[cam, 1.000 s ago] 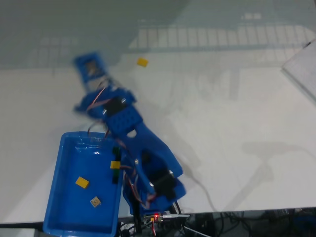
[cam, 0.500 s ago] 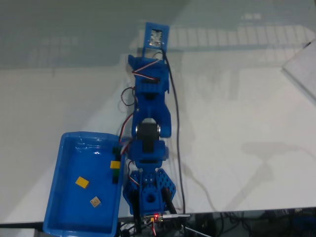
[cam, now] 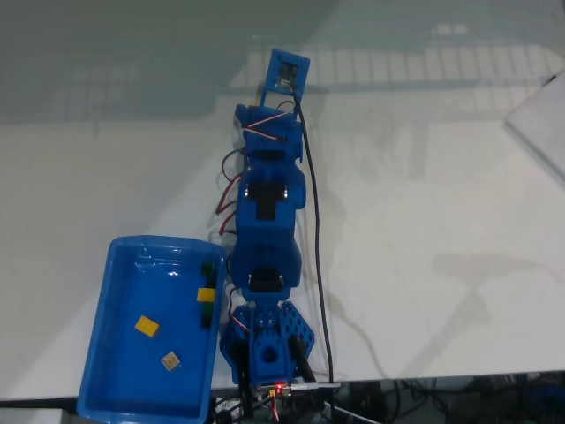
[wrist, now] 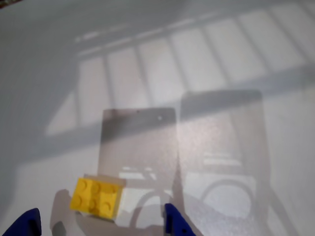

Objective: Pick up all the lego then put into the bin

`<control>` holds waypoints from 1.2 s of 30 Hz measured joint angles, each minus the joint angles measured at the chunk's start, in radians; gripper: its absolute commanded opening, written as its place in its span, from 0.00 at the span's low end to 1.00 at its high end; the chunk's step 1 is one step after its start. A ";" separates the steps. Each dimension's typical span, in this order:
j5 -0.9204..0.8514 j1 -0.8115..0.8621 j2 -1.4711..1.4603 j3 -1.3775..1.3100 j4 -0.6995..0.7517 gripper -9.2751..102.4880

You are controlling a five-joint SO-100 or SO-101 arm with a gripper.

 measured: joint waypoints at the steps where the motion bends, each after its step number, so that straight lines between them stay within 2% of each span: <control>1: 0.008 0.000 -0.014 -0.011 0.000 0.37; 8: 0.115 -0.009 -0.086 -0.100 0.003 0.36; 12: 0.133 -0.017 -0.124 -0.152 0.066 0.35; 21: 0.091 -0.034 -0.179 -0.290 0.233 0.31; 36: -0.043 -0.041 -0.184 -0.311 0.290 0.26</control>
